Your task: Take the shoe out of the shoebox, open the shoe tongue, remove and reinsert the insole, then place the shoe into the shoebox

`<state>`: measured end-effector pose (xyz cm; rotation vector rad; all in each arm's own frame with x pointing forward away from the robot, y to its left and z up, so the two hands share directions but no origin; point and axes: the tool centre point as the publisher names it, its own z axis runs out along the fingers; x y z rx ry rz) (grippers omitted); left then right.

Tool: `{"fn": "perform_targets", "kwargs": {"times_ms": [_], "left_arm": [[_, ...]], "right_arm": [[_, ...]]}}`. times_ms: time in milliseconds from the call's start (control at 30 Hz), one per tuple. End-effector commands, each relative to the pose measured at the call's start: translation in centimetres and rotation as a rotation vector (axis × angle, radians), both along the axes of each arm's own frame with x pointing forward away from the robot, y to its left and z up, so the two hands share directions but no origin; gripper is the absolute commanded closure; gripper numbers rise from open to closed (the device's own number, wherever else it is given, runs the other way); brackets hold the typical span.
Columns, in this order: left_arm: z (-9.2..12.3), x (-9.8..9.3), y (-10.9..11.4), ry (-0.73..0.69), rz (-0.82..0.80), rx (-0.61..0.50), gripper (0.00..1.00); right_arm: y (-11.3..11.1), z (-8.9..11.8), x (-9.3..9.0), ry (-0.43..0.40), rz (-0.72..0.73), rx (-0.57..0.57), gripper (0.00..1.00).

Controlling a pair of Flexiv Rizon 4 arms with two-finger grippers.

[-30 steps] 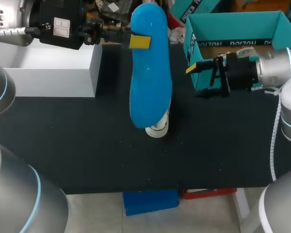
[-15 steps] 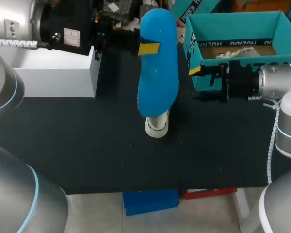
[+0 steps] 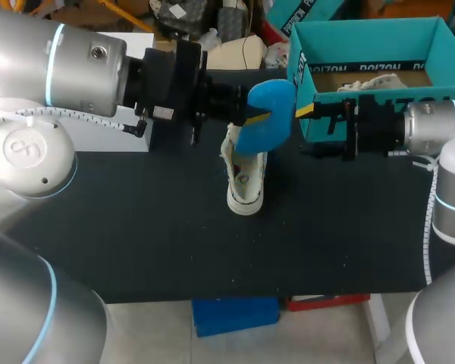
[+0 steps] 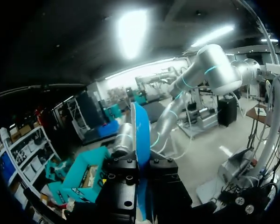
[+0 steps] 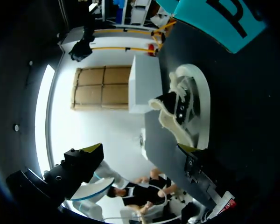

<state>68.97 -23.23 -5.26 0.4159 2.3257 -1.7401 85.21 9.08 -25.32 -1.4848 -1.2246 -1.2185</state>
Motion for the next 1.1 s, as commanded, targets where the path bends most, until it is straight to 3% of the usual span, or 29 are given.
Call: {"fn": "perform_targets", "kwargs": {"times_ms": [33,400,500,567,800,967,1100], "left_arm": [[-0.3,0.0,-0.8,-0.285,-0.018,0.026,1.00],[-0.3,0.0,-0.8,-0.285,-0.018,0.026,1.00],[1.7,-5.8,-0.6,-0.513,-0.135,-0.063,1.00],[1.4,-8.0,-0.1,-0.630,-0.188,-0.084,1.00],[-2.4,-11.7,2.3,-0.814,-0.261,-0.074,1.00],[-6.2,-11.9,3.7,-0.909,-0.258,-0.099,1.00],[-9.7,-11.4,4.5,-1.033,-0.193,-0.039,1.00]], "right_arm": [[0.1,-0.1,0.0,0.000,-0.002,0.000,0.00],[0.1,-0.1,0.0,0.000,-0.002,0.000,0.00],[0.1,-0.1,0.0,0.000,-0.002,0.000,0.00],[0.1,-0.1,0.0,0.000,-0.002,0.000,0.00],[0.1,-0.1,0.0,0.000,-0.002,0.000,0.00],[0.1,-0.1,0.0,0.000,-0.002,0.000,0.00],[0.1,-0.1,0.0,0.000,-0.002,0.000,0.00]]}}
